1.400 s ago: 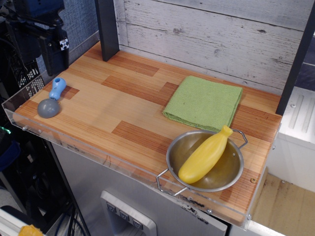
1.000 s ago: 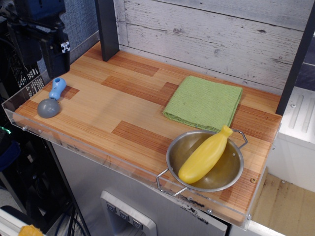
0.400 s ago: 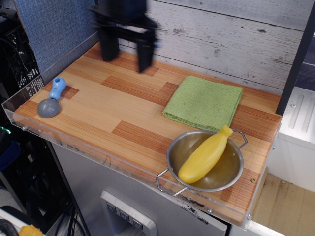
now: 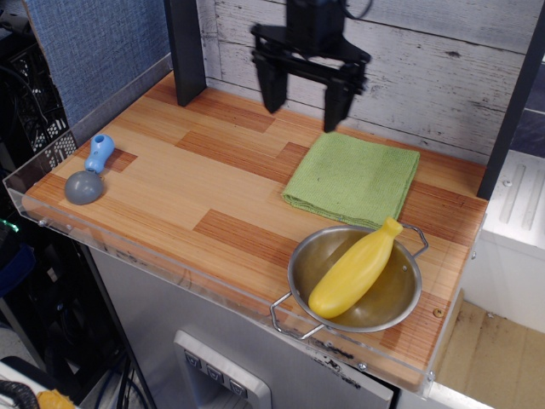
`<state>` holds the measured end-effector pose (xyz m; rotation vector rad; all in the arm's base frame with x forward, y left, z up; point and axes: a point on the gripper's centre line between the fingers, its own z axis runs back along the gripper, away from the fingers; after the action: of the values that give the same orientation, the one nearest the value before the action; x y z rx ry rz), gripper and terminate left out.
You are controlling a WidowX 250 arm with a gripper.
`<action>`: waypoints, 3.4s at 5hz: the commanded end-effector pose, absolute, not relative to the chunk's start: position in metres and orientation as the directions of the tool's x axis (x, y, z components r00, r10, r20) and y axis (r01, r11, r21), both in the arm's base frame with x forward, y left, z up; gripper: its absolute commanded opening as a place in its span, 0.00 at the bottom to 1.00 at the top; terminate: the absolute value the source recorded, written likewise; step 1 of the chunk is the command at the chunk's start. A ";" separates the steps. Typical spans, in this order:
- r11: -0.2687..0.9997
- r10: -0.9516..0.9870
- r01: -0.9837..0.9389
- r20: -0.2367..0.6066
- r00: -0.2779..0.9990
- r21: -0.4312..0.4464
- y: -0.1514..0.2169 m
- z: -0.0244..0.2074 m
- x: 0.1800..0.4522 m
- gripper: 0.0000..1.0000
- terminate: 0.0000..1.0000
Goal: Move the green cloth and place it above the spoon.
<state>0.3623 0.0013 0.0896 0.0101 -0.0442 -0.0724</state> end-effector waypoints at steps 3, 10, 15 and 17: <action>0.995 -0.100 0.100 0.043 0.994 0.008 -0.024 0.050 0.381 1.00 0.00; 0.997 -0.012 0.018 -0.086 0.996 0.069 0.074 -0.022 0.344 1.00 0.00; 0.998 0.049 -0.047 -0.070 0.996 0.031 0.200 -0.010 0.333 1.00 0.00; 1.000 0.002 -0.002 0.034 0.999 -0.014 0.177 0.035 0.347 1.00 0.00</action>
<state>0.3457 0.1669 0.0141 -0.0491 0.0160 -0.0060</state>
